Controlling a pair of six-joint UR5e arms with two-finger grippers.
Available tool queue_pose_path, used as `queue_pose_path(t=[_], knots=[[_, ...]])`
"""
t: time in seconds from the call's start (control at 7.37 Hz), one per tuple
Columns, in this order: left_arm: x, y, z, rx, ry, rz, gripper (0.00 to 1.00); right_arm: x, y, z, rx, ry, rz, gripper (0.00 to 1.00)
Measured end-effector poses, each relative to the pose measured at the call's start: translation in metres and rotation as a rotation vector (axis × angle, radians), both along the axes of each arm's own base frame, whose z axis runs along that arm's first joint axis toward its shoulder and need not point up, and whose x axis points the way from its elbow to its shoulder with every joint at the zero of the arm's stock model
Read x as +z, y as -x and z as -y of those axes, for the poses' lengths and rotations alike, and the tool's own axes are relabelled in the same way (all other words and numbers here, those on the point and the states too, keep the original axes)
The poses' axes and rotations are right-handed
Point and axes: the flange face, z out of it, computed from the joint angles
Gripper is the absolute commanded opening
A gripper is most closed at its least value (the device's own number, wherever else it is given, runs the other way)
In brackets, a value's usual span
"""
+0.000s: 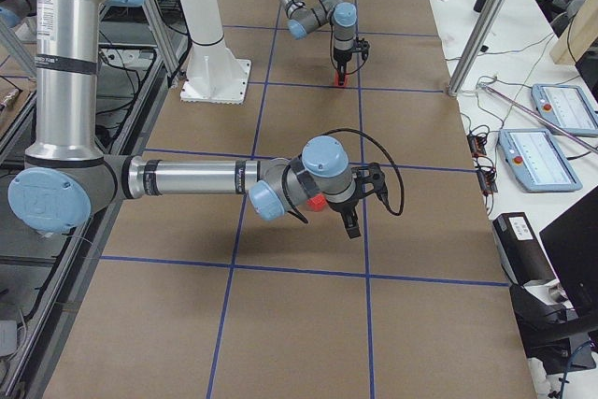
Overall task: Form red blocks into L shape at center
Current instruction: 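Lower the cube at center and open the left gripper, then raise the left gripper away while the right gripper reaches the far cube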
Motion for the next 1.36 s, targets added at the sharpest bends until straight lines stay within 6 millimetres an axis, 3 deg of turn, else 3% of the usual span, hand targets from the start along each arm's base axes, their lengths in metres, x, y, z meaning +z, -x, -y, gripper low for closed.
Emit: queue_pose_path(t=[0.14, 0.41, 0.95, 1.22, 1.36], knots=[[0.0, 0.0, 0.0, 0.001, 0.0, 0.0, 0.54, 0.0, 0.0, 0.0, 0.0, 0.0, 0.0, 0.99], [0.0, -0.002, -0.002, 0.004, -0.001, -0.002, 1.0, 0.0, 0.0, 0.0, 0.0, 0.0, -0.001, 0.99], [-0.01, -0.001, -0.004, 0.006, -0.022, -0.035, 1.0, -0.001, 0.0, 0.001, 0.001, -0.001, -0.001, 0.99], [-0.036, 0.028, 0.01, -0.002, -0.015, -0.08, 1.0, -0.003, 0.0, 0.001, 0.007, 0.003, 0.005, 1.0], [-0.054, 0.058, 0.022, -0.005, 0.005, -0.105, 1.0, -0.008, 0.001, 0.001, 0.019, 0.013, 0.02, 1.0]])
